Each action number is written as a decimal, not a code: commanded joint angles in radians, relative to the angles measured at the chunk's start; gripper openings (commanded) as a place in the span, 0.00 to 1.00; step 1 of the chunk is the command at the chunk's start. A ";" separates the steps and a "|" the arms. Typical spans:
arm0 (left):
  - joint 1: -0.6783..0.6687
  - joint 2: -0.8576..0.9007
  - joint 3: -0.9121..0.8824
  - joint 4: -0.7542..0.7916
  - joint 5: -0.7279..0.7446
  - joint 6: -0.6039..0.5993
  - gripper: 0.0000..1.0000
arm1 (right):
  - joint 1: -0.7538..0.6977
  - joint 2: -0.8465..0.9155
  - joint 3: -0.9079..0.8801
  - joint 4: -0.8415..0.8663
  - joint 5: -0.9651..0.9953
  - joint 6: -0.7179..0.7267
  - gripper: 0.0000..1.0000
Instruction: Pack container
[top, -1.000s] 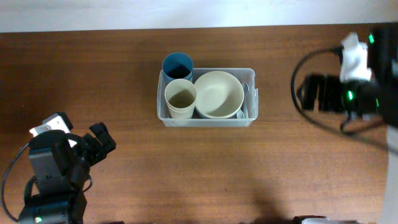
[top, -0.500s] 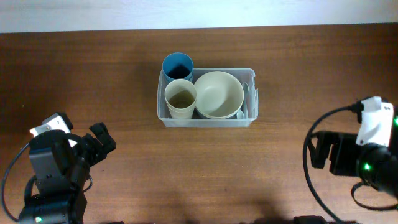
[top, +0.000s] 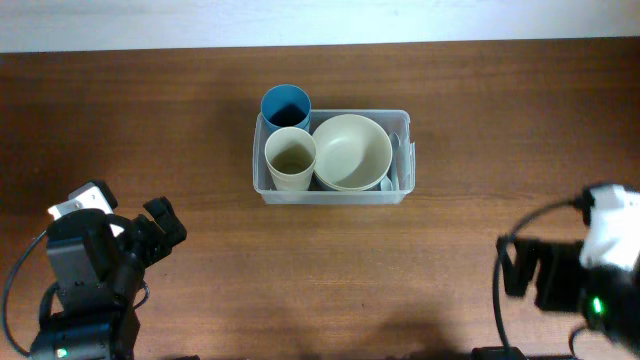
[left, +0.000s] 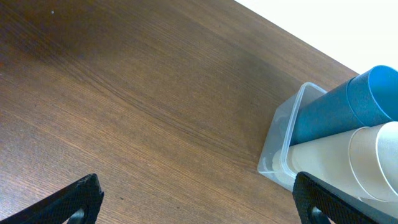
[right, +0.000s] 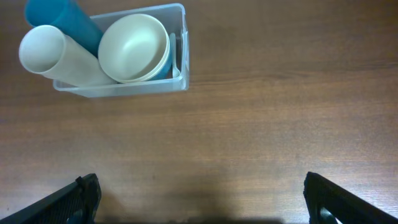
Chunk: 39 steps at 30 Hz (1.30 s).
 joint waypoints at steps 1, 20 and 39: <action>0.003 -0.003 -0.006 0.001 0.004 -0.010 0.99 | 0.005 -0.119 -0.038 0.010 0.008 0.010 0.99; 0.003 -0.003 -0.006 -0.001 0.004 -0.010 1.00 | 0.005 -0.730 -1.070 0.953 0.025 -0.014 0.99; 0.003 -0.003 -0.006 -0.002 0.004 -0.010 1.00 | 0.005 -0.959 -1.580 1.428 0.025 -0.014 0.99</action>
